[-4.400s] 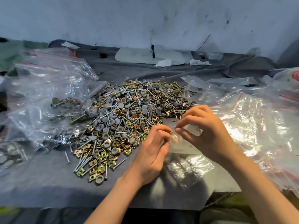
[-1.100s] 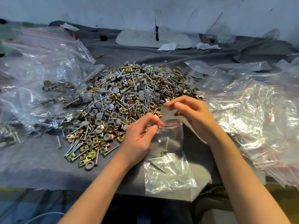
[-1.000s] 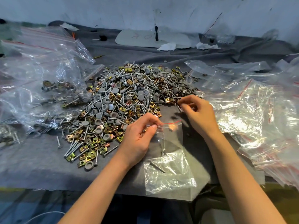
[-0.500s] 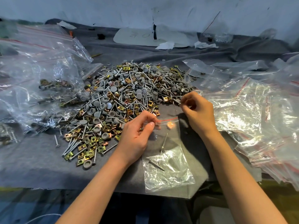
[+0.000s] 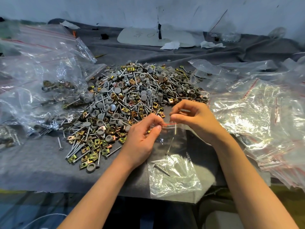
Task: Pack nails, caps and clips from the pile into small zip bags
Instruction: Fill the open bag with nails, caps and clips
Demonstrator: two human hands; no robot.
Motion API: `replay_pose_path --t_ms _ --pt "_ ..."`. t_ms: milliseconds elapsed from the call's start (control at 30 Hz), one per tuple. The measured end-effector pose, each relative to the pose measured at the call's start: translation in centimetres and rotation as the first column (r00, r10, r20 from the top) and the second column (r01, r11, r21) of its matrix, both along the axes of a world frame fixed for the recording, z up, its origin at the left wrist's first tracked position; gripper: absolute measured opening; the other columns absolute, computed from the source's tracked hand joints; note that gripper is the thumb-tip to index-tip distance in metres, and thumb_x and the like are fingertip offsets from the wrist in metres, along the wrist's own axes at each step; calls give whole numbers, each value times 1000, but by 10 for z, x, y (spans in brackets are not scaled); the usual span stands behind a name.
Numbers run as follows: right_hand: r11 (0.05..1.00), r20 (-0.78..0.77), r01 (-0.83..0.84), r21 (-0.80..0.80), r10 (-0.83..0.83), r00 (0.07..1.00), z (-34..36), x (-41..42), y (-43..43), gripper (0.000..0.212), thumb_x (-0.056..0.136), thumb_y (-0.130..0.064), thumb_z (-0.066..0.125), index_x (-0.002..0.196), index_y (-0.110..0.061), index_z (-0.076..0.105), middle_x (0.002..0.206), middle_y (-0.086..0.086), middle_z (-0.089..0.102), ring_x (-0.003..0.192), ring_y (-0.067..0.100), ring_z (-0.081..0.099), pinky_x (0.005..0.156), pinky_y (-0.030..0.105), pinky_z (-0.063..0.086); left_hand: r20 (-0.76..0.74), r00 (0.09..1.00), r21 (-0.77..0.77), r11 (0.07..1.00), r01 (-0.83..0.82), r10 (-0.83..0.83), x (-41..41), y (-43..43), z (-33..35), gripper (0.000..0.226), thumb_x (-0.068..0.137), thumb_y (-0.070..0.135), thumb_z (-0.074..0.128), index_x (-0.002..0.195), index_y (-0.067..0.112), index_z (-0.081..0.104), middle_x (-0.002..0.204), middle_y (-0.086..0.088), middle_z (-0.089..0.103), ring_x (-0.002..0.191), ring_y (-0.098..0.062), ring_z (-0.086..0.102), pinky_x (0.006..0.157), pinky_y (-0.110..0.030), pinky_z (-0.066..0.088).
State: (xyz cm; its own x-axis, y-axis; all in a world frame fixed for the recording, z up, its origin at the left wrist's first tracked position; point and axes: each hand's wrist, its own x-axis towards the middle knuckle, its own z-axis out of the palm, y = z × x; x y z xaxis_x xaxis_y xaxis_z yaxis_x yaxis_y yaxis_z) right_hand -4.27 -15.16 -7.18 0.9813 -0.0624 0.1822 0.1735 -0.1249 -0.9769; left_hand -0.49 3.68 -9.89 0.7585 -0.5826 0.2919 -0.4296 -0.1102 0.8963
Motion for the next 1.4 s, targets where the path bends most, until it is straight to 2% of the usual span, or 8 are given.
replay_pose_path --t_ms 300,467,667,867,967,1067,1267,1400 --pt "967 51 254 -32 -252 966 -3 5 -6 10 88 -21 64 81 -16 69 73 -1 70 73 14 67 76 35 53 -71 997 -64 998 6 -10 -1 0 0 14 91 19 47 94 12 59 89 -7 65 81 -20 67 62 -25 54" --pt "657 188 580 -481 -569 800 -14 9 -17 7 89 -16 64 85 -13 68 73 -2 66 73 15 64 68 28 51 -83 996 -94 996 4 -12 -2 -1 0 13 90 19 48 92 14 59 91 -5 64 79 -3 64 62 -14 51" --pt "467 77 312 -827 -456 887 -23 13 -17 32 92 -29 60 124 -30 62 115 5 55 111 27 44 94 39 38 -79 997 -87 996 -8 2 -1 0 -1 15 90 21 48 94 11 59 92 -8 65 85 -19 66 66 -23 56" --pt "428 219 522 -738 -580 785 -24 15 -22 25 91 -26 61 112 -14 67 106 3 52 115 28 42 92 35 36 -79 997 -79 997 -5 -2 -1 0 -1 17 90 21 47 95 10 59 91 -7 64 83 -14 65 63 -20 53" --pt "333 276 522 -785 -567 776 -22 16 -26 29 92 -29 58 118 -19 65 134 4 52 135 28 29 108 44 28 -89 996 -89 996 -1 -7 -1 0 -1 18 90 20 48 95 8 60 92 -8 65 82 -12 66 63 -18 53" --pt "331 145 346 -878 -505 851 -25 19 -24 37 96 -36 49 132 -31 53 152 -8 35 146 20 8 117 46 6 -68 998 -95 995 2 -8 -2 0 -1 17 90 18 48 95 7 60 91 -6 65 80 -4 65 61 -14 51" --pt "270 169 335 -903 -493 853 -25 22 -17 38 95 -33 50 132 -24 52 145 -7 42 143 19 17 115 44 -2 -69 998 -108 994 5 -12 -3 0 0 16 91 18 48 95 7 60 90 -2 64 81 -1 65 62 -14 52" --pt "268 218 394 -879 -509 832 -25 22 -12 32 94 -28 53 123 -17 60 132 0 52 135 24 30 114 45 11 -61 998 -102 995 3 -9 -3 0 -1 14 95 11 49 97 2 60 92 -6 64 81 -2 65 63 -14 52"
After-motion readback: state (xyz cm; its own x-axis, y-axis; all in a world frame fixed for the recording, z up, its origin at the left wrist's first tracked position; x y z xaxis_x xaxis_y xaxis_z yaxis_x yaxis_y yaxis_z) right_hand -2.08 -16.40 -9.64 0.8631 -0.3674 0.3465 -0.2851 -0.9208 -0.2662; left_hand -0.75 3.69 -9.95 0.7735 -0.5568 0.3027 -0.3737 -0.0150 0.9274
